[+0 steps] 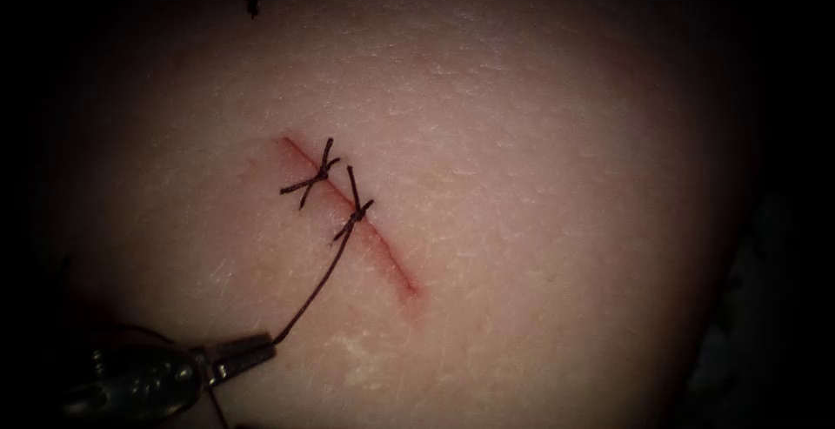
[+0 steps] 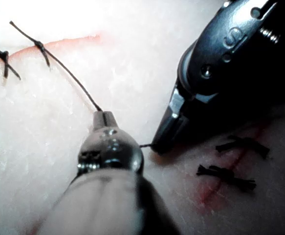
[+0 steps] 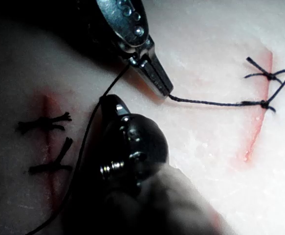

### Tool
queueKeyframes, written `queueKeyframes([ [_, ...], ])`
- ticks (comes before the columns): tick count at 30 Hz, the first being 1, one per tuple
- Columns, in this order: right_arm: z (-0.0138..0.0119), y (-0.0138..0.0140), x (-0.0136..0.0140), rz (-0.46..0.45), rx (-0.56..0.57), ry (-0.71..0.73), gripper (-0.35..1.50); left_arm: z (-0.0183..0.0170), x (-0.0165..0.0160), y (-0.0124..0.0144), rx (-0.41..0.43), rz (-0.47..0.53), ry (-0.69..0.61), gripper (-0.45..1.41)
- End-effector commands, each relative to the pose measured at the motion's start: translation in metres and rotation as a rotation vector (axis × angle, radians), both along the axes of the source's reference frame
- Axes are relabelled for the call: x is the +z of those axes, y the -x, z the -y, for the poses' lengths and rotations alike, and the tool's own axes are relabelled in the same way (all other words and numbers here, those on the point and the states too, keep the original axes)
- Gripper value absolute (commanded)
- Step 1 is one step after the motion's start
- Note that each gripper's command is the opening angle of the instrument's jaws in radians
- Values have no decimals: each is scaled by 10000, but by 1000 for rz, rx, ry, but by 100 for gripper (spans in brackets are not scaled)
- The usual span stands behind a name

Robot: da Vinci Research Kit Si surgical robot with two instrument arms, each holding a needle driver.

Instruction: Wound Closure

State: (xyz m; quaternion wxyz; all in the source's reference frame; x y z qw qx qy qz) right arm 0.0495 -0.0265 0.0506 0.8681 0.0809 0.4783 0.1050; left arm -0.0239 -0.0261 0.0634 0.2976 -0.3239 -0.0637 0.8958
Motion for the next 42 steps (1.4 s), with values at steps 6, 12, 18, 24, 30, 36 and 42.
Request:
queueKeyframes([
  [6,7,-9,5,-3,-3,-2,-35,-4,-1,-5,-1,30,41,-45],
  [12,-5,-1,-4,-16,1,-15,20,-16,-11,-6,0,38,69,-45],
  [18,-50,33,-33,-3,92,-1,120,-28,-25,-5,-10,57,95,-45],
  [24,-78,50,-44,43,102,90,118,-33,-35,-4,-14,66,107,-45],
  [30,-97,47,-36,83,74,198,115,-37,-49,-3,-16,76,114,-45],
  [36,-114,47,-33,142,65,318,109,-40,-62,-3,-9,79,107,-45],
  [42,-133,36,-20,140,54,422,109,-42,-64,-1,-12,79,104,-45],
])
